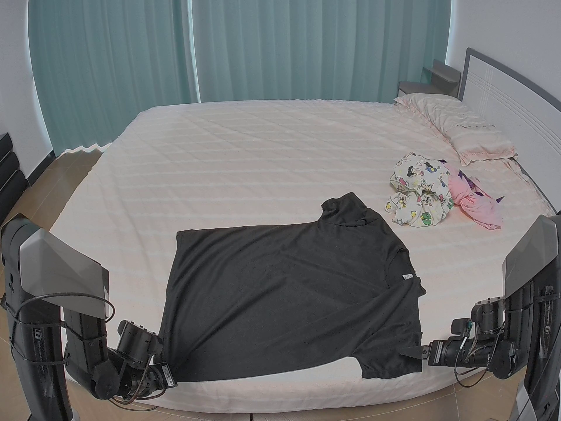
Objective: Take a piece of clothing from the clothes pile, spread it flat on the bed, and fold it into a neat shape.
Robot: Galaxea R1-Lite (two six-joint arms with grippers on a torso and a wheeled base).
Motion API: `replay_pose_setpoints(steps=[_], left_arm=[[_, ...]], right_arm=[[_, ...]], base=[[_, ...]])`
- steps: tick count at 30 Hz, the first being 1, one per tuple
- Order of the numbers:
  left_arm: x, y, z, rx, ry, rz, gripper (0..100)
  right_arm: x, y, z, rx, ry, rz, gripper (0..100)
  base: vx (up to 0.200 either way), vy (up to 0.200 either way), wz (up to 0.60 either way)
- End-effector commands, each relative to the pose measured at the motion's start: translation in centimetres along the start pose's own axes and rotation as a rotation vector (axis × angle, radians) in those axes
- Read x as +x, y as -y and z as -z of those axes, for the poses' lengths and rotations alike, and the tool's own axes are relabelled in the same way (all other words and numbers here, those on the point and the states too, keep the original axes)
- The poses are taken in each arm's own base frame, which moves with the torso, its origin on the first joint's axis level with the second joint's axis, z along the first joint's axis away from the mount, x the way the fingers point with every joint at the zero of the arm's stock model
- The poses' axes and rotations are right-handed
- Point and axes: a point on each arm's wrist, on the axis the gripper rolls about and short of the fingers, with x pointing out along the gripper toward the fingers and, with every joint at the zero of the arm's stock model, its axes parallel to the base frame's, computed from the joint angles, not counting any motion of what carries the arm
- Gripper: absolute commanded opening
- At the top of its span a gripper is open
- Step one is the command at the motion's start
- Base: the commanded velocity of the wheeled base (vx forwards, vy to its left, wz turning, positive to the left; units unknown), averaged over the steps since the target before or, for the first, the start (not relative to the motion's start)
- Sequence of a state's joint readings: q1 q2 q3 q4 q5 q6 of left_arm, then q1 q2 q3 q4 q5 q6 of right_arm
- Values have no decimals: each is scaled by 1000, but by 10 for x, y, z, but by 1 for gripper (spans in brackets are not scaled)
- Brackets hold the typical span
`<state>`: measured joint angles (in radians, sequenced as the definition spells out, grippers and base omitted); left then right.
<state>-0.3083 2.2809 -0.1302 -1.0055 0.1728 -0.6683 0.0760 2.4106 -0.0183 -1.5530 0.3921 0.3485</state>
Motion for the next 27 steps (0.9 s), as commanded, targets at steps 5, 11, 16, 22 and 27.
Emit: replay_pose_setpoints(steps=[5, 11, 16, 22, 27], left_arm=[[0, 0, 0, 0, 0, -1, 0], [0, 0, 0, 0, 0, -1, 0], [0, 0, 0, 0, 0, -1, 0], [0, 0, 0, 0, 0, -1, 0], [0, 0, -1, -4, 2, 0, 0]], right_arm=[[6, -7, 15, -17, -77, 4, 100], [8, -6, 17, -17, -85, 7, 100], [11, -7, 20, -25, -98, 15, 100], [13, -8, 23, -37, -98, 57, 0], [12, -7, 22, -33, -95, 75, 0]], base=[[0, 0, 0], [0, 0, 0], [0, 0, 0], [0, 0, 0], [0, 0, 0]])
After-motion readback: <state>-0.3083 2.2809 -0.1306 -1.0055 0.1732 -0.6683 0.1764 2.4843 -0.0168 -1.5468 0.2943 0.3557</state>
